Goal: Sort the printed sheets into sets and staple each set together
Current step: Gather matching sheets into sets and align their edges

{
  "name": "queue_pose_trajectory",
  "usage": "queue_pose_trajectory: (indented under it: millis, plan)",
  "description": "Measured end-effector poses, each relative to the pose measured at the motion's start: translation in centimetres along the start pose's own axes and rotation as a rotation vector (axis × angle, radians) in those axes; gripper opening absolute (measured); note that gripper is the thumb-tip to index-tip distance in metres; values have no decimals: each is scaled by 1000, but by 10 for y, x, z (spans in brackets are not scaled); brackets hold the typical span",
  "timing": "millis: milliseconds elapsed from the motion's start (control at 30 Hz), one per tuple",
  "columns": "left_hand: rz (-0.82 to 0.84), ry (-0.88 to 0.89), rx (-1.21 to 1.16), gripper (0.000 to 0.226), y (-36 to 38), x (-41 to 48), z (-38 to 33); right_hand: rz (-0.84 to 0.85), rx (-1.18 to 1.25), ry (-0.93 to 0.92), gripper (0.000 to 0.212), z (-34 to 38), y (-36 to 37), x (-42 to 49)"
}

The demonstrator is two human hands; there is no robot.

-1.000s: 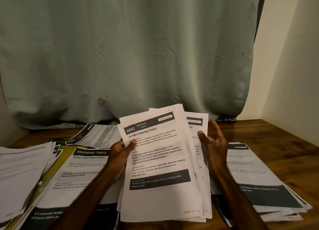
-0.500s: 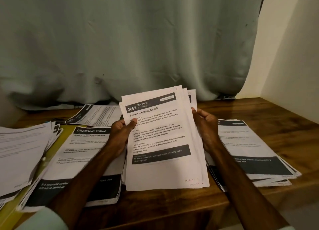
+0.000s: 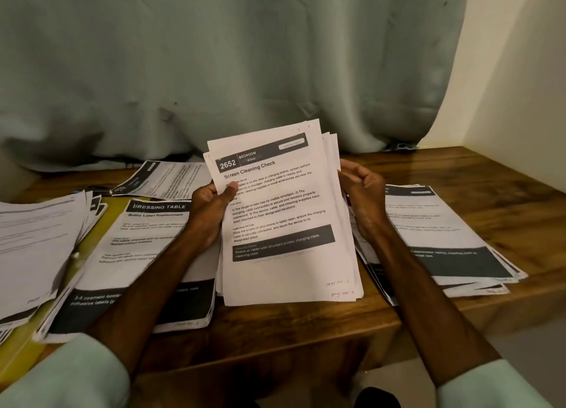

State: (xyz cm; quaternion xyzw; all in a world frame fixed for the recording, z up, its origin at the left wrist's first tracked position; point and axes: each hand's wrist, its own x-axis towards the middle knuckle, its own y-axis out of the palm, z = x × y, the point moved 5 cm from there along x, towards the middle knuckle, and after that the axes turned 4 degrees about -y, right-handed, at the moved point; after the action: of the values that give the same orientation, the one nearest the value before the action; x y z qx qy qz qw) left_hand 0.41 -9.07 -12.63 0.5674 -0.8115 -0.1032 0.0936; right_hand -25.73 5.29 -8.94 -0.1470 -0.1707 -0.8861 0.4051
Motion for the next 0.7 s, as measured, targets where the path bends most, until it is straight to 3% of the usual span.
queue_pose_trajectory:
  millis: [133,367,700]
  plan:
    - [8,-14,-13,22,0,0,0,-85,-10,17,36,-4,-7,4]
    - [8,-45,-68,18,0,0,0,-20,-18,19,18,-8,-6,5]
    - [-19,-54,-76,21,-5,2,3,44,59,-13,36,4,0,-4]
